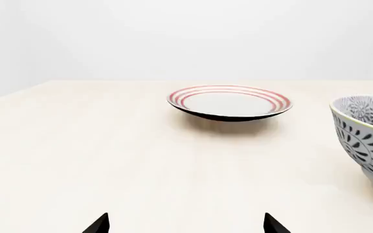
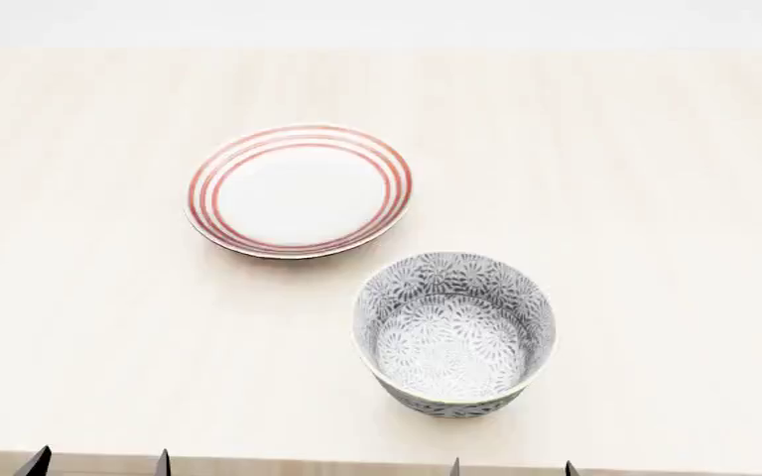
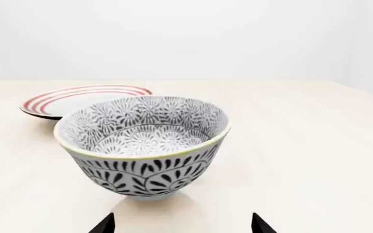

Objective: Put the bowl on the plate.

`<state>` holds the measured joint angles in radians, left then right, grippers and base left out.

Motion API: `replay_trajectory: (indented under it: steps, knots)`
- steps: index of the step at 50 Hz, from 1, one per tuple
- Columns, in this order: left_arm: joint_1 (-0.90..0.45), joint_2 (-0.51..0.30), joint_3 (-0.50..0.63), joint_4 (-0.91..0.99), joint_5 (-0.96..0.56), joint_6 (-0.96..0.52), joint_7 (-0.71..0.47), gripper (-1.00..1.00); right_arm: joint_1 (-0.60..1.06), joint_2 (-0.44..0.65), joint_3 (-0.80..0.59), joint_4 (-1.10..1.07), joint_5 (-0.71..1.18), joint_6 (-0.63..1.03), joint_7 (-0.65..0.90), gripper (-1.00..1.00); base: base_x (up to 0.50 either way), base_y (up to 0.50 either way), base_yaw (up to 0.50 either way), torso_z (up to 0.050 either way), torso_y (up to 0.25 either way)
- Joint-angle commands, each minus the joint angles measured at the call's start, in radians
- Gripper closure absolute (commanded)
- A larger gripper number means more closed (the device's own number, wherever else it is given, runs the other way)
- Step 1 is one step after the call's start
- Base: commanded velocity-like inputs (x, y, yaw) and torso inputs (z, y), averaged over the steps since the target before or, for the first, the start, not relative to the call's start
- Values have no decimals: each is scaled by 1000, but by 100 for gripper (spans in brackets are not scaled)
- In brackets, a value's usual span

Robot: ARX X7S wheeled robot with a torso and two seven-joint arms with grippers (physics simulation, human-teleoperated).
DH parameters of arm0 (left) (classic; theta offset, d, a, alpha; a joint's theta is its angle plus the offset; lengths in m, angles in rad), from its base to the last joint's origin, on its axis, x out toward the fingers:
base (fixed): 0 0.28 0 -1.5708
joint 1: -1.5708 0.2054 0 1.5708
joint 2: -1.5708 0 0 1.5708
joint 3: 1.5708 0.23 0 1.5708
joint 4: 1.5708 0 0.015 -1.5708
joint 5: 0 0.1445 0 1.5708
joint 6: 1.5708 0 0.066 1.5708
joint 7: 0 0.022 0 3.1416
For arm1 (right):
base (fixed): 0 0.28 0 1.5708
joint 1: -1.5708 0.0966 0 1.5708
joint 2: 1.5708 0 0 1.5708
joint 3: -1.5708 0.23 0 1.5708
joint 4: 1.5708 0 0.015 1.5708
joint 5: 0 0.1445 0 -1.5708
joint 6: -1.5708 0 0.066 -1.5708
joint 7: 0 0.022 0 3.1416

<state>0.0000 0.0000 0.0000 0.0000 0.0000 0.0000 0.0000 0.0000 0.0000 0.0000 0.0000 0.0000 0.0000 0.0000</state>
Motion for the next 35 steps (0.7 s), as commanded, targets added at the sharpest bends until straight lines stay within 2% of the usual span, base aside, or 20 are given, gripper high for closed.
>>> replay_trajectory:
  steps: [1,20,21,35]
  knots:
    - [0,-16,18,-1,-16,1,-18,-100,1,15,-17,1,16,-2,23,-100,0,0,0,0,0]
    - [-4,-60,74,-6,-59,-9,-66,-100,4,57,-66,10,67,-12,75,-100,0,0,0,0,0]
    - [-3,-10,16,-11,-5,-11,-11,-100,0,8,-8,4,17,-5,18,-100,0,0,0,0,0]
    - [-4,-51,65,1,-28,-14,-72,-100,4,51,-52,-23,64,13,71,-100,0,0,0,0,0]
